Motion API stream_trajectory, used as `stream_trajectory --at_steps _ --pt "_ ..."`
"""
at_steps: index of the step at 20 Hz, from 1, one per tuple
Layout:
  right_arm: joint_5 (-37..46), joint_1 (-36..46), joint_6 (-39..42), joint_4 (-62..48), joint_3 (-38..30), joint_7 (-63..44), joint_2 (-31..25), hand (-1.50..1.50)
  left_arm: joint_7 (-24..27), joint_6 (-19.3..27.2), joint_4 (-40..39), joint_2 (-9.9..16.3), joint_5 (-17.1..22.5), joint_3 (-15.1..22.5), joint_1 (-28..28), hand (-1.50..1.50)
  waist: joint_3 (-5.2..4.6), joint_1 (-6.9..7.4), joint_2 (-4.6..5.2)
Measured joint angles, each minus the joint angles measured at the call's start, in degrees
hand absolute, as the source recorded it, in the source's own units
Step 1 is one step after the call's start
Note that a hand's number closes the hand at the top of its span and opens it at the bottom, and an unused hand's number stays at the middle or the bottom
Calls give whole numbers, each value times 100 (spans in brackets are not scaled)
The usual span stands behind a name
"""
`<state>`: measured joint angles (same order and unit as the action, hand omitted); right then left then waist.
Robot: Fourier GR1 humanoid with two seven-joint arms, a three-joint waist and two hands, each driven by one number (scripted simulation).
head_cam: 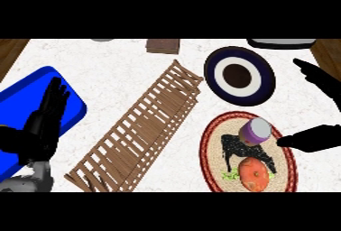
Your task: Pick the can from the placemat and place it in the tiered shelf
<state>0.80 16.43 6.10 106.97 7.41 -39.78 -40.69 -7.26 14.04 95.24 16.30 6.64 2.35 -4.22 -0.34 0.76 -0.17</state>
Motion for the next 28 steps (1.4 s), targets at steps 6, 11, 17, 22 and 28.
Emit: stream_trajectory --at_steps 6,11,17,22,28 --pt "625 781 428 90 899 -1696 16 -150 5 -9 -42 -58 -52 12 -26 0 13 30 13" --pt "1141 1256 451 -317 1494 -2106 415 -150 14 -48 -31 -91 -82 -4 -24 0 20 17 19" --pt "1638 1395 574 -912 2073 -2291 560 -150 -170 -21 63 -92 -105 -47 -113 0 24 1 18" --pt "1967 1257 611 -1195 2263 -2344 691 -150 -197 -32 119 -136 -135 -51 -59 0 27 -36 13" --pt "2305 945 657 -1416 2049 -2079 885 -150 -183 -110 131 -167 -157 -187 -27 0 31 -59 13"
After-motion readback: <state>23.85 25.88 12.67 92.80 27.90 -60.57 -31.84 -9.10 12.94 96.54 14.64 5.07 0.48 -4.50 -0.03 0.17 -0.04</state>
